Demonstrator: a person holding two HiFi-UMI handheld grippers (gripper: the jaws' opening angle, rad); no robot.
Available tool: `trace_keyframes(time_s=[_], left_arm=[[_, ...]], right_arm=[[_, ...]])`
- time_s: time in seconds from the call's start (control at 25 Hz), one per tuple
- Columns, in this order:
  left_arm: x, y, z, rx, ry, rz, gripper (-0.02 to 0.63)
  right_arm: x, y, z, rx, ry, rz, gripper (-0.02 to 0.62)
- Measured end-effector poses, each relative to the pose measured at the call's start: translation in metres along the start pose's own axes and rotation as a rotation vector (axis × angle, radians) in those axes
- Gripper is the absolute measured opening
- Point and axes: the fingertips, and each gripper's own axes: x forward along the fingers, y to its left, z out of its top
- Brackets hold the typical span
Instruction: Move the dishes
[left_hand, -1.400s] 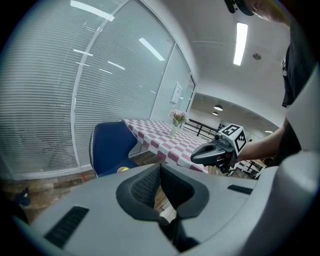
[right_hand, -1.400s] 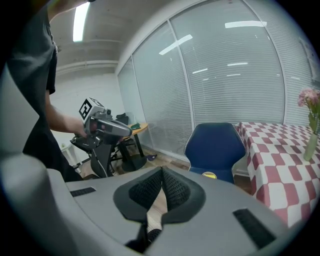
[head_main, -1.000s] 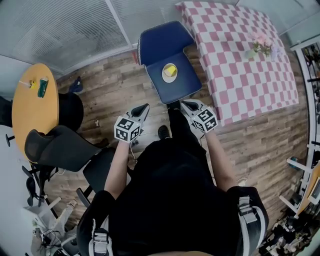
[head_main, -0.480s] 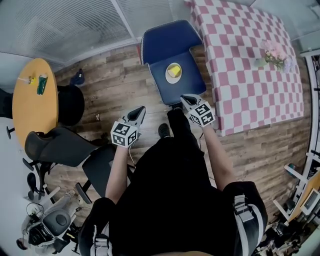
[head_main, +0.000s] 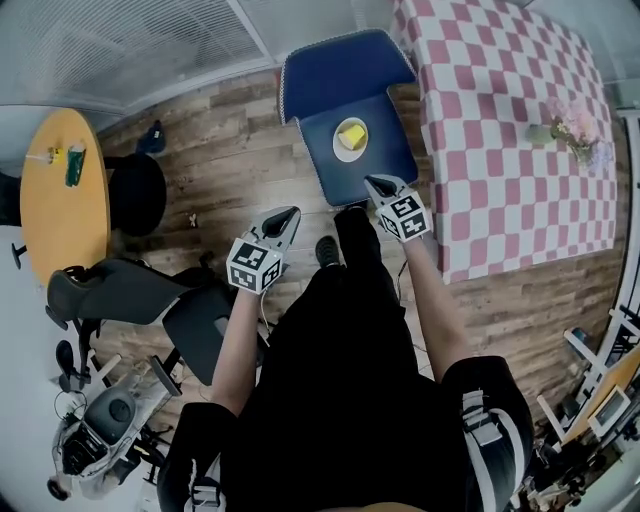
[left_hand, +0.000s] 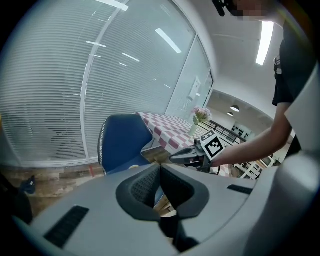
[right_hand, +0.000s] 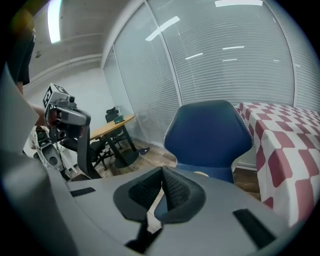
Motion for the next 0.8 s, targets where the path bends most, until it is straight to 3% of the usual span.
trace_keyframes(time_s=[0.52, 0.8], left_arm=[[0.045, 0.015, -0.016, -0.055, 0.045, -0.010, 0.023], [0.074, 0.029, -0.038, -0.091, 0.066, -0.014, 0.023]], right_arm=[[0.058, -0.040, -0.015, 0.012, 0.036, 0.012, 0.014], [0.102, -0.068, -0.037, -0.003, 0.067, -0.022, 0.021]])
